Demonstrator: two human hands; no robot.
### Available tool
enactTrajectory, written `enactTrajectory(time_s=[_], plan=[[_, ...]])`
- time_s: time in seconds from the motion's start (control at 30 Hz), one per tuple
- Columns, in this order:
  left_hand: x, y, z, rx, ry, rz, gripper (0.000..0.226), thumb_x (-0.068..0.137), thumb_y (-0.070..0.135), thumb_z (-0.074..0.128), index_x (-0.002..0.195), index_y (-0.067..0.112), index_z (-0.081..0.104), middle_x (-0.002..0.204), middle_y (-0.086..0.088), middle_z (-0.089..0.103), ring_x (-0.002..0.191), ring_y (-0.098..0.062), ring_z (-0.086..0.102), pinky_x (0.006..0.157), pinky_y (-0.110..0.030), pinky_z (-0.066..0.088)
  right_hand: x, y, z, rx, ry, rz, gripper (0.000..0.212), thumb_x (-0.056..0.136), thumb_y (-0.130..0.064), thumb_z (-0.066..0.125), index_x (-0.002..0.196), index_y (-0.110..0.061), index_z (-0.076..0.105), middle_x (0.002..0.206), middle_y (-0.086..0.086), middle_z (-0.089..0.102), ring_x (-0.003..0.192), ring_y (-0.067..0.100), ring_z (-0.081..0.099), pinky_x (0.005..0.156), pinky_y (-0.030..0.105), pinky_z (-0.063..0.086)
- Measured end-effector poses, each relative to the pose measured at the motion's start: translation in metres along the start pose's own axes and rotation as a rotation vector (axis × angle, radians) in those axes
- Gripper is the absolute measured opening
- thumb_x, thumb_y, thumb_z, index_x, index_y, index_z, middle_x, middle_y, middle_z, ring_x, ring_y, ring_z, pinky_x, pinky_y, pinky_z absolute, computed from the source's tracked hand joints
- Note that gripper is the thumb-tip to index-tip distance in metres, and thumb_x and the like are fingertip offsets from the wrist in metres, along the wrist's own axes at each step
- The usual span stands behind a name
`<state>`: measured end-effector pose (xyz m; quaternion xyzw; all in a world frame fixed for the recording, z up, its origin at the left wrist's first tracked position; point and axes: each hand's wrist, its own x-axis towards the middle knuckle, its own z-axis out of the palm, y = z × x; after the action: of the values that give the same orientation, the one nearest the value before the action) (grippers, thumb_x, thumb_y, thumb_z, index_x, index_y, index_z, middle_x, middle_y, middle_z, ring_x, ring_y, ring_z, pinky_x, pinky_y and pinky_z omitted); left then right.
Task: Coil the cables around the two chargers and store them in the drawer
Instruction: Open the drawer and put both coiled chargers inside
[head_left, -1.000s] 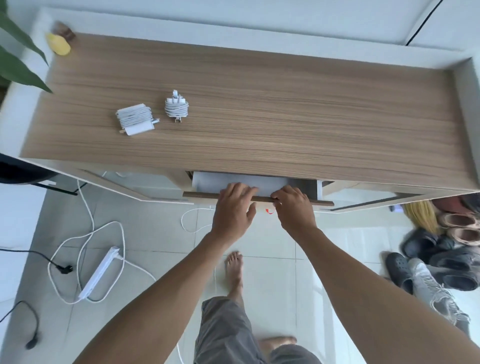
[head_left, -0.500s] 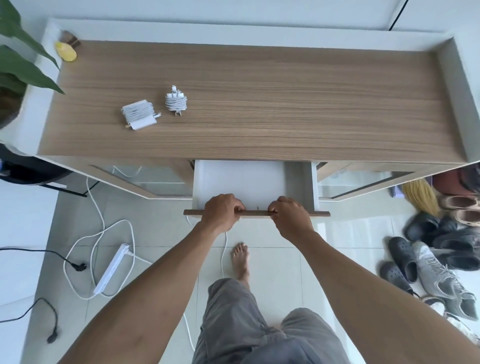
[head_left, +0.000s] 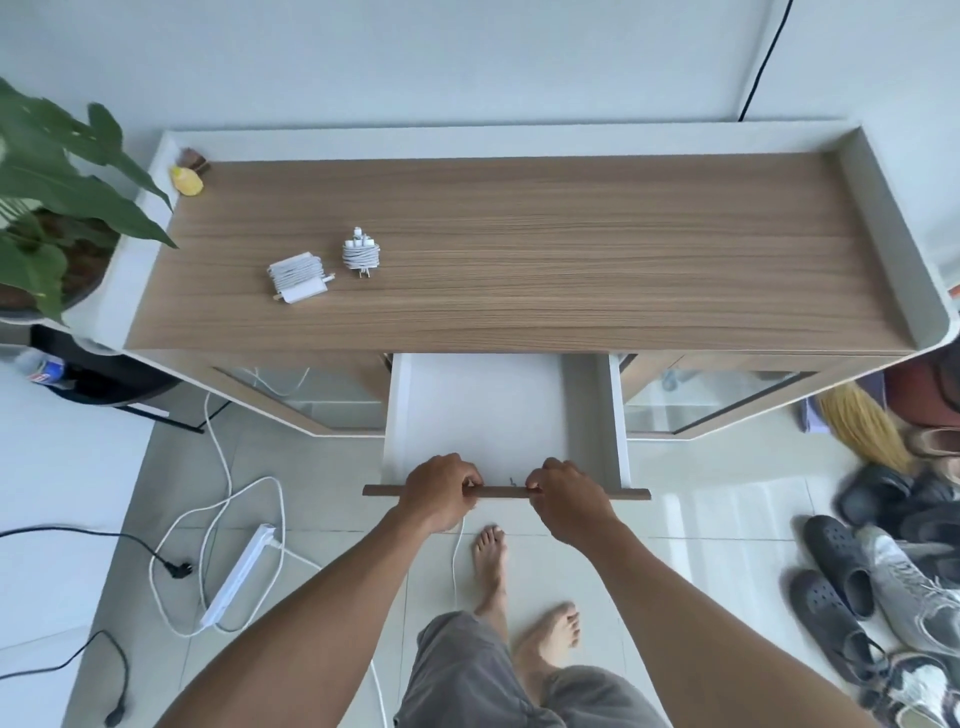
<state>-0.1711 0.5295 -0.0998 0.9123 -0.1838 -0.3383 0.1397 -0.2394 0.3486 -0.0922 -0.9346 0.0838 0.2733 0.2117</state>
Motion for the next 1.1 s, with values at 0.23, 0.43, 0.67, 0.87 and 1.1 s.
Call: enactTrajectory(time_s=[0.23, 0.43, 0.67, 0.87, 1.1], plan=[[-0.009, 0.027, -0.015, -0.209, 0.102, -0.083, 0.029, 0.094, 0.042, 0.05, 0.082, 0.017, 0.061, 0.096, -0.006, 0.069, 0.09, -0.026, 0.063, 0.071, -0.03, 0.045, -0.003, 0.003, -0.028, 0.1, -0.049, -0.029, 0.025, 0.091, -0.019, 0.045, 0.098, -0.025, 0.068, 0.109, 0.001, 0.066, 0.099, 0.024, 0.062, 0.077, 0.03, 0.047], [-0.025, 0.027, -0.057, -0.211, 0.28, -0.055, 0.016, 0.094, 0.026, 0.049, 0.104, 0.023, 0.06, 0.091, 0.002, 0.071, 0.083, -0.023, 0.065, 0.075, -0.032, 0.051, 0.003, -0.029, -0.064, 0.09, 0.01, -0.092, 0.026, 0.089, -0.018, 0.043, 0.089, -0.027, 0.068, 0.101, -0.001, 0.07, 0.089, 0.023, 0.064, 0.074, 0.03, 0.051], [-0.014, -0.045, -0.134, -0.235, 0.537, -0.157, 0.025, 0.091, 0.025, 0.055, 0.116, 0.021, 0.057, 0.103, 0.0, 0.066, 0.094, -0.023, 0.063, 0.082, -0.035, 0.05, 0.051, -0.09, -0.12, 0.099, 0.115, -0.174, 0.026, 0.094, -0.029, 0.046, 0.116, -0.026, 0.06, 0.109, -0.004, 0.068, 0.101, 0.021, 0.062, 0.082, 0.031, 0.048], [0.013, -0.128, -0.18, -0.236, 0.647, -0.241, 0.056, 0.083, 0.027, 0.069, 0.133, 0.016, 0.045, 0.123, -0.009, 0.052, 0.118, -0.028, 0.048, 0.096, -0.042, 0.045, 0.119, -0.141, -0.141, 0.058, 0.12, -0.182, 0.049, 0.091, -0.028, 0.055, 0.138, -0.023, 0.038, 0.126, 0.002, 0.055, 0.115, 0.022, 0.054, 0.091, 0.036, 0.046], [0.061, -0.193, -0.222, -0.065, 0.627, -0.261, 0.091, 0.074, 0.036, 0.078, 0.147, 0.015, 0.029, 0.143, -0.009, 0.036, 0.132, -0.029, 0.035, 0.104, -0.043, 0.037, 0.204, -0.196, -0.145, 0.089, 0.16, -0.158, 0.07, 0.085, -0.026, 0.064, 0.143, -0.024, 0.025, 0.138, 0.009, 0.041, 0.126, 0.03, 0.046, 0.093, 0.043, 0.046]])
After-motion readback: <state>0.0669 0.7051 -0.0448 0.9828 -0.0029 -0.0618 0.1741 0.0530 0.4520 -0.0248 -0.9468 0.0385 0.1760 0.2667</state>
